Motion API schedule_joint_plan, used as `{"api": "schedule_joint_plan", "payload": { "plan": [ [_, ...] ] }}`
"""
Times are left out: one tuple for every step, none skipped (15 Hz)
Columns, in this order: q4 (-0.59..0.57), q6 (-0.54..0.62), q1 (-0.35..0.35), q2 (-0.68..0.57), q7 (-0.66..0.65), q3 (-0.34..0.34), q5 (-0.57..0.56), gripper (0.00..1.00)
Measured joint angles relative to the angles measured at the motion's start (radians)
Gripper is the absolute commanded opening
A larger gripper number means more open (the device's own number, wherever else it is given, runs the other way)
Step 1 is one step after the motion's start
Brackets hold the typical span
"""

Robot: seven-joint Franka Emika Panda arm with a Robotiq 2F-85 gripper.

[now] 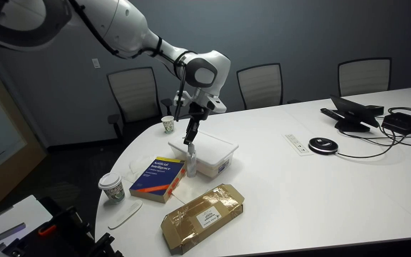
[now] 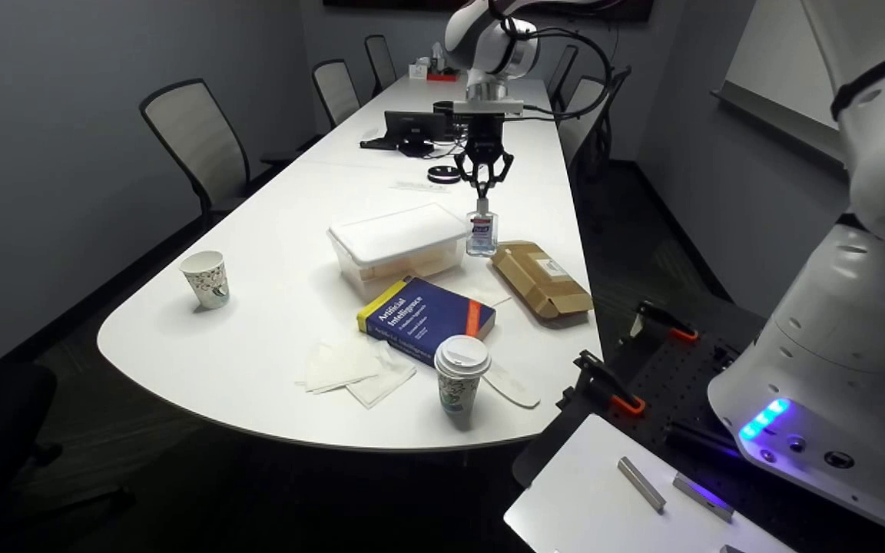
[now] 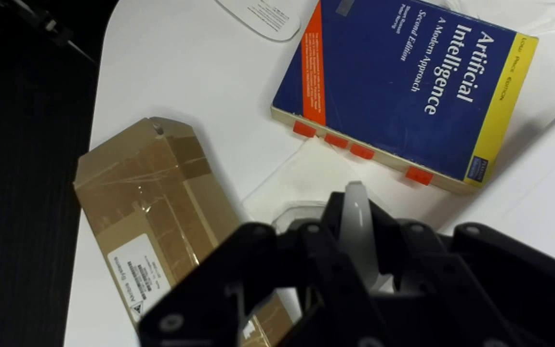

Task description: Move the bottle to the left and use the cloth to wipe the table

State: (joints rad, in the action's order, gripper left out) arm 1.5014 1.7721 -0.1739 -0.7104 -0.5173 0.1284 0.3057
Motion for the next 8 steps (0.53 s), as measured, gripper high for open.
{"api": "schedule_joint_plan", "payload": {
  "plan": [
    [0.047,0.030,0.000,0.019,0.000,0.002,0.000,0.03],
    [0.095,0.062,0.000,0.038,0.000,0.002,0.001,0.03],
    [0.144,0.097,0.001,0.057,0.001,0.002,0.001,0.03],
    [0.192,0.135,0.002,0.075,0.003,0.002,0.001,0.03],
    [0.234,0.170,0.005,0.089,0.005,0.002,0.001,0.03],
    [0.271,0.205,0.008,0.099,0.007,0.002,0.000,0.03],
    [0.298,0.236,0.012,0.106,0.010,0.002,0.000,0.03],
    [0.320,0.264,0.015,0.110,0.017,0.002,0.000,0.03]
  ]
}}
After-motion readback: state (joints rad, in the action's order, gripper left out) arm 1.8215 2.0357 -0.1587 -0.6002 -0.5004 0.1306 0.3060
